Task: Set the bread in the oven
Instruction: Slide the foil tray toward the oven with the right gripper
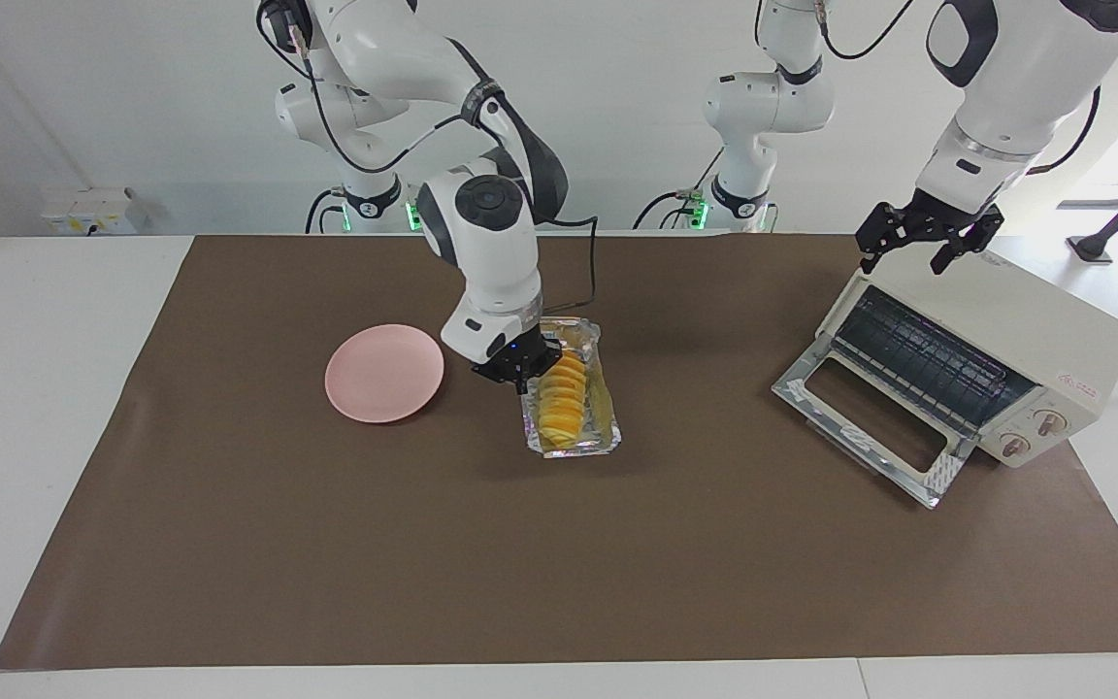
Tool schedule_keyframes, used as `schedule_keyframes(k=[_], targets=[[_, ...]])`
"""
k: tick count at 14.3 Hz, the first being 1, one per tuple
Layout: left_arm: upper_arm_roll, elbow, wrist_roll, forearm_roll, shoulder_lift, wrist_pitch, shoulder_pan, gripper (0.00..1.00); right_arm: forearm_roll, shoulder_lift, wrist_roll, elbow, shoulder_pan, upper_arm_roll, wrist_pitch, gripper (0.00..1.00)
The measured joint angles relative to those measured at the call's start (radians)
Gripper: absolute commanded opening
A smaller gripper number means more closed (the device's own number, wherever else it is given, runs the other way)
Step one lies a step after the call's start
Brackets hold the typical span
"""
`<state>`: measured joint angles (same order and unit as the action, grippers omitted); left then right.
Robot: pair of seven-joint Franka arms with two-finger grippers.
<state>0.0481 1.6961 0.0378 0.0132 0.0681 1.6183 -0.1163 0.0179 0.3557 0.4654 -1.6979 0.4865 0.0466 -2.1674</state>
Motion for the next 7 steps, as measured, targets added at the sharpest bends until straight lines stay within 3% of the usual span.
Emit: schedule_keyframes(k=[3,7], targets=[[0.000,0.000,0.000,0.000,0.000,0.000,0.000,1.00,0.000,0.010,0.165,-0.084,0.087,0.000,-0.172,0.00],[0.000,0.000,0.000,0.000,0.000,0.000,0.000,1.00,0.000,0.045,0.190,-0.098,0.109,-0.002,-0.211,0.00]])
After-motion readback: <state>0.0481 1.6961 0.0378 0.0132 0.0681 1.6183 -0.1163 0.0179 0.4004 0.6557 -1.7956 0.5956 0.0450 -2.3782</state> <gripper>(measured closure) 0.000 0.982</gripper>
